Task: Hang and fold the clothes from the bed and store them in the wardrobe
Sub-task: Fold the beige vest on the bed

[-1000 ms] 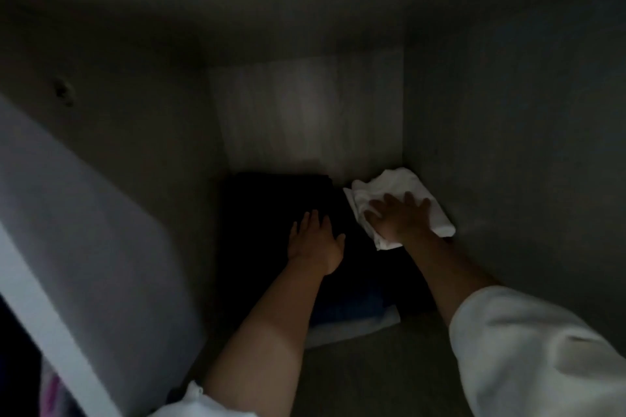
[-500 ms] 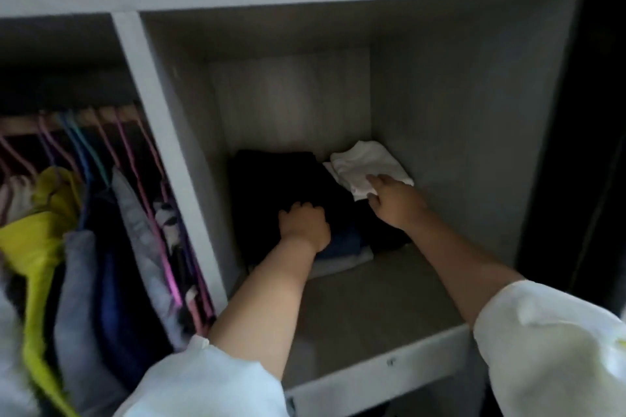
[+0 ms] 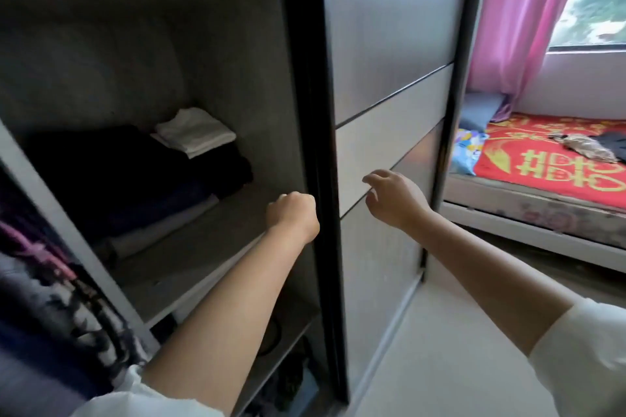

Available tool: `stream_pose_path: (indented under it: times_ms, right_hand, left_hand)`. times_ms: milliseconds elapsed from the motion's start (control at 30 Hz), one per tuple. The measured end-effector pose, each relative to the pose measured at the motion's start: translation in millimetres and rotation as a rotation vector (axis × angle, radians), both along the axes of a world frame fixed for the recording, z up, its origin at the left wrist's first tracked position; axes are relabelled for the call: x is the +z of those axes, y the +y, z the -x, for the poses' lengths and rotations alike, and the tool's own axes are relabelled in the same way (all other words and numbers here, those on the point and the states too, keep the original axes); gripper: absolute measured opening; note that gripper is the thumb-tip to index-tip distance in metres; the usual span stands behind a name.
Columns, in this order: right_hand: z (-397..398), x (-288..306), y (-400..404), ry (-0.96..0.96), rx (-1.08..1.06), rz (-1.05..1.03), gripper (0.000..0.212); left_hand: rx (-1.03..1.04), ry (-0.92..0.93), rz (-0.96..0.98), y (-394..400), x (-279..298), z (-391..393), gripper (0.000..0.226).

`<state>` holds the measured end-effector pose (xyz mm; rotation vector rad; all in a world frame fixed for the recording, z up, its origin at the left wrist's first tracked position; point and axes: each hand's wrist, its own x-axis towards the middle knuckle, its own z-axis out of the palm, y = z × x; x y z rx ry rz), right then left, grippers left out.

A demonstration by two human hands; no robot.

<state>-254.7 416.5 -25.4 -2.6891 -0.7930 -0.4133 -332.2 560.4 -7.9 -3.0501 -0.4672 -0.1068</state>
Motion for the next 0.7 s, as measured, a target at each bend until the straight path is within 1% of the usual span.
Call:
stream_pose_path:
  times_ms: [67,167,267,367,433,567,700]
  right_hand:
    - [-5,-3,-56,0.018,-0.106,0.034,0.034]
    - [-17,-9,-118,0.058,-0.200,0.106,0.032]
    - [-40,-13,-198,0.092,-0.327,0.119,0.035]
    - [-76,-5,-287,0.154,-0.435,0.120,0.036]
    - [-102,8,-347,0.131,-0.500,0.137,0.037]
    - [-142,25,-439,0.024,-0.518,0.240,0.039]
    - [-192,28,-526,-0.004,-0.583,0.225,0.038]
  left_hand:
    - [-0.103,-0.004,0.034,-50,-3,-22,0.030]
    - [-0.229,0.027,0.049,-115,-12,-55,0.033]
    - [-0.380,0.034,0.037,-199,-14,-102,0.034]
    - [-0.492,0.048,0.033,-287,-9,-149,0.037]
    - [-0.535,0.046,0.022,-343,-5,-184,0.038]
    - [-0.585,0.003,0.031,-429,5,-241,0.038]
    - [-0.613,-0.031,0.043,-507,19,-311,0.036]
